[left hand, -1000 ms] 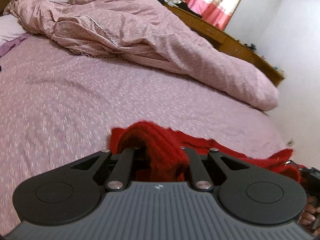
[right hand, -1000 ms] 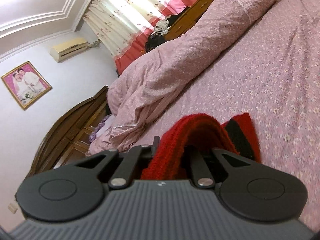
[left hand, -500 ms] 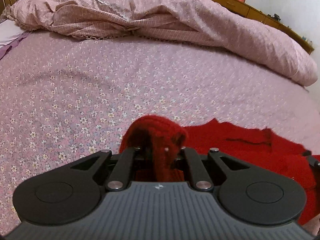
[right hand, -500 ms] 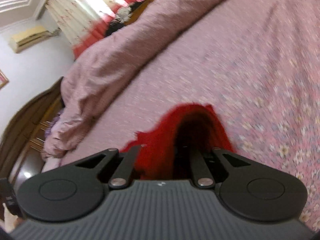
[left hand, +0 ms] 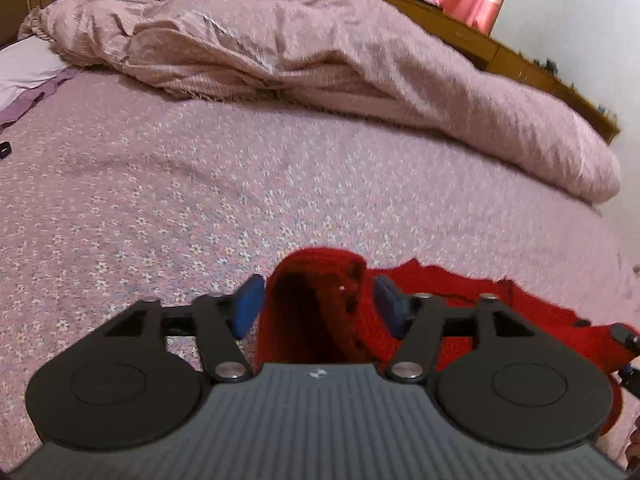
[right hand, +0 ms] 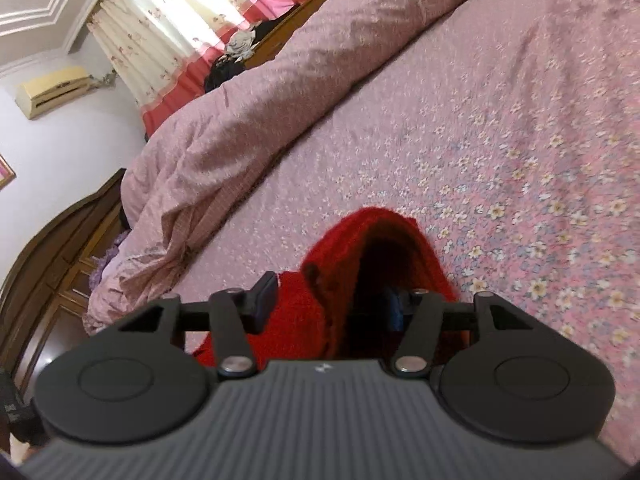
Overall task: Fold small clothes
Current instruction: 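Lift the hem with both grippers and fold it toward the collar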
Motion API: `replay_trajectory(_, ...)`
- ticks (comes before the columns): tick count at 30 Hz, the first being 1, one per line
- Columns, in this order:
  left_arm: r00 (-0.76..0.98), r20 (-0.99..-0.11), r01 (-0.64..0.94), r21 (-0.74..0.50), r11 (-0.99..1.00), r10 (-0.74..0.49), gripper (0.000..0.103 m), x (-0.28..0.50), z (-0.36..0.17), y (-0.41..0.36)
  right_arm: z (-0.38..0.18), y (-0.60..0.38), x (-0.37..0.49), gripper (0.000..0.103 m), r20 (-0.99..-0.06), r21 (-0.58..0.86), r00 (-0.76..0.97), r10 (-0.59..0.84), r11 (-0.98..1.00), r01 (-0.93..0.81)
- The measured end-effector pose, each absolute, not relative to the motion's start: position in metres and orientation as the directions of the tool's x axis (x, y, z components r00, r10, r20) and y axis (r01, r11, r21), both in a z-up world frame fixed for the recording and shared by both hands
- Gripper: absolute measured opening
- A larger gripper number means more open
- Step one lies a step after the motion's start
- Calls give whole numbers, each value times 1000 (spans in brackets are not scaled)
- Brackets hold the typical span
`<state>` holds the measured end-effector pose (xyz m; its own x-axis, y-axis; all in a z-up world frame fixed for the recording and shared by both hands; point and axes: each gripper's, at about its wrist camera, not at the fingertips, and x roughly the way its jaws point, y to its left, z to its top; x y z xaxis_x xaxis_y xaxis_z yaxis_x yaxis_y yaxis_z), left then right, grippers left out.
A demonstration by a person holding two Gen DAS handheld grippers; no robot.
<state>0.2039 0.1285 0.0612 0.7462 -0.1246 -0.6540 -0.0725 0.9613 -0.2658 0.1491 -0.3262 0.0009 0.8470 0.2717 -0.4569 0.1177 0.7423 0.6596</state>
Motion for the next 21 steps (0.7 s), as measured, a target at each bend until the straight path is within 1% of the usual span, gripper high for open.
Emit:
replay_trajectory(5,755,-628,-62,-357,932,-191,71,182,73,131,12,-322,131,57,-455,677,845,280,726,124)
replay_trajectory(8,756,-616,-45,-388,920,-223,73,172,74,123,14,-316,121,57,-444,694,846,296,710,116)
replay_trajectory(10,748,-622,-29,-377,926,-230,74,172,71,114,14,-308,120,57,-450,694,839,307,711,112)
replay_trajectory(13,731,-655,-57,-341,938,-194,74,177,61,102,8,-297,125,57,-478,683,818,321,721,116)
replay_trajectory(17,707,-680,-98,-363,927,-192,74,188,45,100,0,-289,135,56,-491,687,800,344,717,114)
replay_trajectory(20,698,-690,-121,-378,918,-192,71,200,37,101,-2,-288,142,55,-489,695,799,350,710,114)
replay_trajectory(21,697,-691,-126,-382,915,-193,63,204,36,101,-3,-289,145,52,-491,699,797,350,705,121)
